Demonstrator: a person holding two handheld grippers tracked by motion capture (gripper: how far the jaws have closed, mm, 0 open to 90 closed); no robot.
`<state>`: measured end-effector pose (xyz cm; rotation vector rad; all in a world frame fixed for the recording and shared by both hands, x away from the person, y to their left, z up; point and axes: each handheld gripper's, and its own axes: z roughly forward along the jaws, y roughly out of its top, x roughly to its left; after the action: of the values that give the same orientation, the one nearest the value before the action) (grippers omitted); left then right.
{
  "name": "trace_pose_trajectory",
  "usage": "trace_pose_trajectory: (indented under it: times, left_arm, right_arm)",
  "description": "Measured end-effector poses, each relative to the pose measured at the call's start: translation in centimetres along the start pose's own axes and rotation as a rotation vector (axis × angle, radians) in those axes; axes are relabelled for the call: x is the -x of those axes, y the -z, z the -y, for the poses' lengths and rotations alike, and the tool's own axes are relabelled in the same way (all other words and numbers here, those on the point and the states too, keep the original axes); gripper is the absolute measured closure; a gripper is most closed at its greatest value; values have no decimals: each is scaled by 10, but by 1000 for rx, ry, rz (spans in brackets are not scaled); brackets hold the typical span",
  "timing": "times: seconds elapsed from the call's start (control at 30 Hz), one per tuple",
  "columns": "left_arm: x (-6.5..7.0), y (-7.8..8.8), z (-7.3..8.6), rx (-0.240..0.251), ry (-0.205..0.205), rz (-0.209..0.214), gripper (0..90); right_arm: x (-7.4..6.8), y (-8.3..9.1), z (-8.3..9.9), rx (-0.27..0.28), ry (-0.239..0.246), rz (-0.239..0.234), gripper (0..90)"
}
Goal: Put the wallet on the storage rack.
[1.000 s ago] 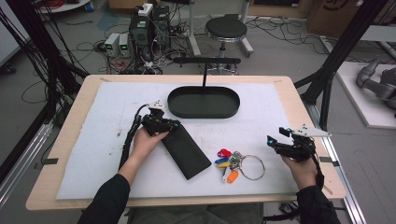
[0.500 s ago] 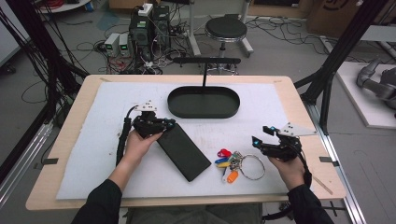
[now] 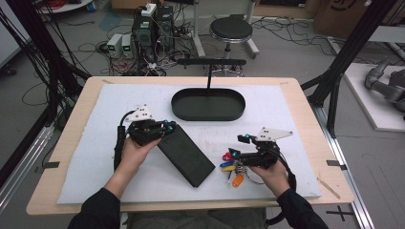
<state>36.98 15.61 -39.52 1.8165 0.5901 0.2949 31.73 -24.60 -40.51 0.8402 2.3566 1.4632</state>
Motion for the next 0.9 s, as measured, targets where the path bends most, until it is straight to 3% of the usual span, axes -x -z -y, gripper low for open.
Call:
trace_pose_trajectory:
  times: [0.33,0.57,0.7,0.87,0.9]
  left_arm:
    - [12,18,-3,42,-65,10,863]
    - [15,19,-5,52,-92,17,863]
    - [16,19,-5,59,-99,24,863]
    - [16,20,-5,59,-108,26,862]
    - [17,20,-5,57,-110,25,862]
  right_arm:
    - [-10,-36,0,-132,2,-154,342]
    - [-17,-52,1,-196,13,-211,406]
    - [-24,-67,4,-297,39,-258,457]
    - [-27,-78,2,-369,33,-279,459]
    - [-27,-82,3,-394,35,-300,492]
